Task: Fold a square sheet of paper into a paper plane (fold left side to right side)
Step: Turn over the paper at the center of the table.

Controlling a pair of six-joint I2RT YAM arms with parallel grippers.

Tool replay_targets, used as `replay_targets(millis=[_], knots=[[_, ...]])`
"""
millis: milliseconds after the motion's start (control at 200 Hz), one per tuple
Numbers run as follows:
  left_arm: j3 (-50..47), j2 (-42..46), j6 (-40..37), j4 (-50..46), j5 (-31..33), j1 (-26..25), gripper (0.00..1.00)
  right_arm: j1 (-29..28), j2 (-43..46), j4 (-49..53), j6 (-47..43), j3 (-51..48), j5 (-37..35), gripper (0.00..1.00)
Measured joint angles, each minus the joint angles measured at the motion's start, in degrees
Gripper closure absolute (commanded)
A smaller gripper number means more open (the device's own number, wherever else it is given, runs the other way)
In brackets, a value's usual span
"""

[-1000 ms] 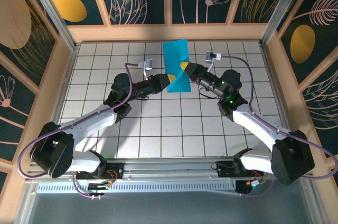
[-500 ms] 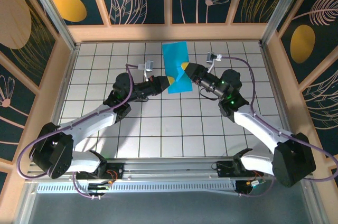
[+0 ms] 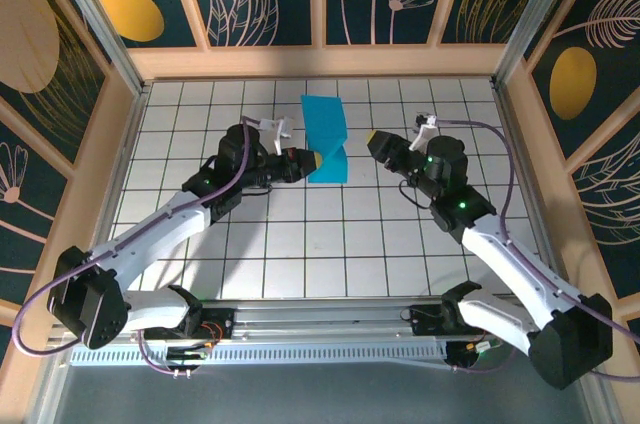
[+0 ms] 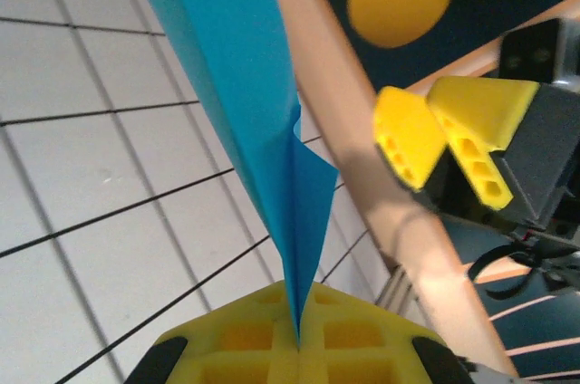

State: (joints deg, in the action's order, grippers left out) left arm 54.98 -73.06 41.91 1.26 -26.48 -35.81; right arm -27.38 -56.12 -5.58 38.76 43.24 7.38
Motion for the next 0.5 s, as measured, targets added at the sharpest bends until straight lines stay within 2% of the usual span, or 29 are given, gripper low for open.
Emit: replay_targets(millis=[125, 250, 390, 500], knots=[[6.25, -0.98, -6.32, -12.74, 5.18, 0.0, 1.0, 1.46, 2.27, 5.77, -2.75, -0.09, -4.98, 0.36], [13.27, -4.13, -11.02, -24.3, 13.4, -0.66, 1.0, 3.67, 5.42, 8.7, -4.55, -2.01, -8.48, 0.29], [18.84, -9.55, -13.62, -36.52, 26.71, -4.15, 1.0, 6.51, 8.55, 11.02, -5.2, -5.35, -10.64, 0.22], [21.79, -14.95, -12.59, -45.86, 38.27, -7.28, 1.0, 8.61, 10.29, 12.74, -5.18, -7.3, -11.56, 0.17]])
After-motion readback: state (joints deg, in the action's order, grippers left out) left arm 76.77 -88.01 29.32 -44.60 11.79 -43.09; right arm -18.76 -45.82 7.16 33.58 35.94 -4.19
